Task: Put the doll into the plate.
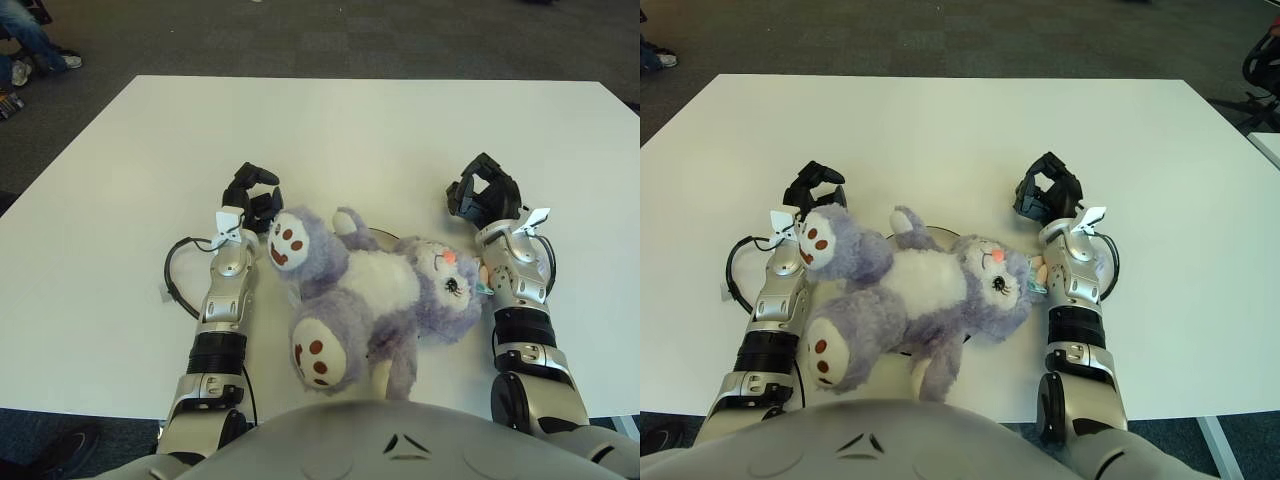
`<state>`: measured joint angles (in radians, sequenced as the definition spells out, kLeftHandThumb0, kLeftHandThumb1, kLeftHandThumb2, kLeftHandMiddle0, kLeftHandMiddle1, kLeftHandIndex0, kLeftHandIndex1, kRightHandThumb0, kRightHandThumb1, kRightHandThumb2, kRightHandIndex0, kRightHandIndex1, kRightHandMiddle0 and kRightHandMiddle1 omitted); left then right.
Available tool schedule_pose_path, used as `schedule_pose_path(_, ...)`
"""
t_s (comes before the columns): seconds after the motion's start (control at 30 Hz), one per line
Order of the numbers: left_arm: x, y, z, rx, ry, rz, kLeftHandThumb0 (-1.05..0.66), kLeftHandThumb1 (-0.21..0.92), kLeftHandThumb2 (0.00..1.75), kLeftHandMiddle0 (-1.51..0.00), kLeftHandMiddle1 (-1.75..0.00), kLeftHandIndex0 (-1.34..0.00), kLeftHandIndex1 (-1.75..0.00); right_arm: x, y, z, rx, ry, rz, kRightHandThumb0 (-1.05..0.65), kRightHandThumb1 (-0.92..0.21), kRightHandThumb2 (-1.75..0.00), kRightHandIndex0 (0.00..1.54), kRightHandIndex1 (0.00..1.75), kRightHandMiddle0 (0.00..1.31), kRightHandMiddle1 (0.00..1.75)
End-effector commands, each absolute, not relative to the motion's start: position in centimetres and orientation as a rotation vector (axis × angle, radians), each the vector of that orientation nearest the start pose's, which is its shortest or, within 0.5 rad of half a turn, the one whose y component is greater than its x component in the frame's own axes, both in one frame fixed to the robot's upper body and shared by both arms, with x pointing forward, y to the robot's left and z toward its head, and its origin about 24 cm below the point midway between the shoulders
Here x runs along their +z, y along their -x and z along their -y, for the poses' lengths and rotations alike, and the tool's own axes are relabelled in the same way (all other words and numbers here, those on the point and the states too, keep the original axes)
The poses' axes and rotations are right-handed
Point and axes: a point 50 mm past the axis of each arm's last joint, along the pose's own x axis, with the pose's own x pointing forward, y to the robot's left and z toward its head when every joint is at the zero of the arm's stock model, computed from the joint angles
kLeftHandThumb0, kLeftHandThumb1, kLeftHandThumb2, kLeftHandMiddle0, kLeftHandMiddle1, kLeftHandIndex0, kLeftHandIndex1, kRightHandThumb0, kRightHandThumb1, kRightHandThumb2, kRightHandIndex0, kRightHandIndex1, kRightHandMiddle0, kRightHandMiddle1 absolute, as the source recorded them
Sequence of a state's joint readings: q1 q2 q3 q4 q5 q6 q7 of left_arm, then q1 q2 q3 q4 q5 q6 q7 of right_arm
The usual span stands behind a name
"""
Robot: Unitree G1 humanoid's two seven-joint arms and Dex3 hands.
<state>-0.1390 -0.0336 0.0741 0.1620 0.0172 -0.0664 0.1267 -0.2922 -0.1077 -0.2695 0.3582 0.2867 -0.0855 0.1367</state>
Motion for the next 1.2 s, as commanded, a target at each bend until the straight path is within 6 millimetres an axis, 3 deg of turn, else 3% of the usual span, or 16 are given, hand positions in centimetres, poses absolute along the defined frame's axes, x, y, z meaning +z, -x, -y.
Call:
schedule_pose_path(0.0, 2.0, -26.7, -15.8, 0.179, 0.022, -0.077, -0.46, 0.37, 1.25, -1.23, -1.75, -0.57, -1.75, 5.3, -30.1, 21.7, -0.110, -0.240, 0.072, -0.50, -0.26, -1.39, 1.22, 1.75, 0.66, 1.75)
schedule_pose_path(0.67, 1.9, -26.8, -15.7, 0.176, 0.021, -0.079, -0.46, 0.37, 1.24, -1.24, -1.75, -0.57, -1.75, 6.5, -29.9, 23.1, -0.141, -0.264, 0.121, -0.51, -0.24, -1.41, 1.19, 1.75, 0.68, 1.75)
schedule_pose_path(1.17, 1.8, -26.7, -15.6, 0.185, 0.016, -0.088, -0.46, 0.39, 1.22, -1.23, -1.75, -0.55, -1.75, 8.6, -29.4, 24.5, -0.215, -0.268, 0.242, -0.52, -0.22, -1.43, 1.19, 1.75, 0.69, 1.75)
